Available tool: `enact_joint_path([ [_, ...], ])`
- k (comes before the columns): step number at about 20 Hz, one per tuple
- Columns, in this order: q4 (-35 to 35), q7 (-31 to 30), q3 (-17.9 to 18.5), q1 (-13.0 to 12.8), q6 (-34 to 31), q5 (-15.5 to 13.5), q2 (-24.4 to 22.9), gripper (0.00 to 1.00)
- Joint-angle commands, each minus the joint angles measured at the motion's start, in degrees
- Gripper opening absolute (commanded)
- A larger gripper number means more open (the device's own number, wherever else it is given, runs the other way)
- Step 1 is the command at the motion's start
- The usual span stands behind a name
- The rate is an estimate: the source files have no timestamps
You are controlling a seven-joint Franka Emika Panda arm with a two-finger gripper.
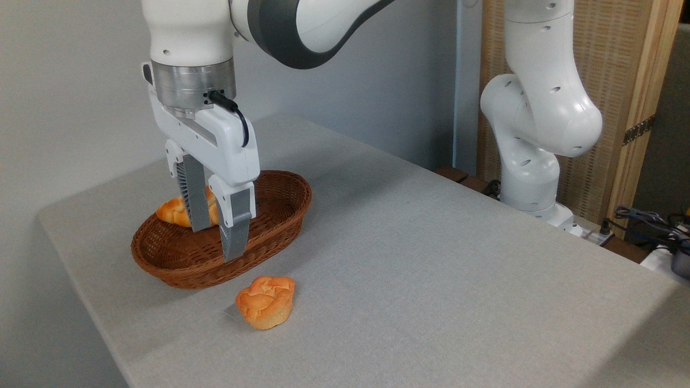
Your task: Put bread into the basket
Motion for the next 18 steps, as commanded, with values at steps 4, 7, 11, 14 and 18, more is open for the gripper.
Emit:
enact_joint_path([
  [4, 0.1, 0.0, 0.5, -0.3, -0.8, -0.5, -0.2, 1.00],
  [7, 0.2, 0.3, 0.5, -0.3, -3.3, -0.5, -0.2, 1.00],
  [11, 0.1, 0.6, 0.1, -0.4, -3.3, -0.3, -0.2, 1.00],
  [14, -0.6, 1.1, 0.1, -0.5, -3.8, -0.4, -0.2, 1.00],
  [18, -2.0, 1.2, 0.3, -0.5, -3.8, -0.4, -0.7, 1.00],
])
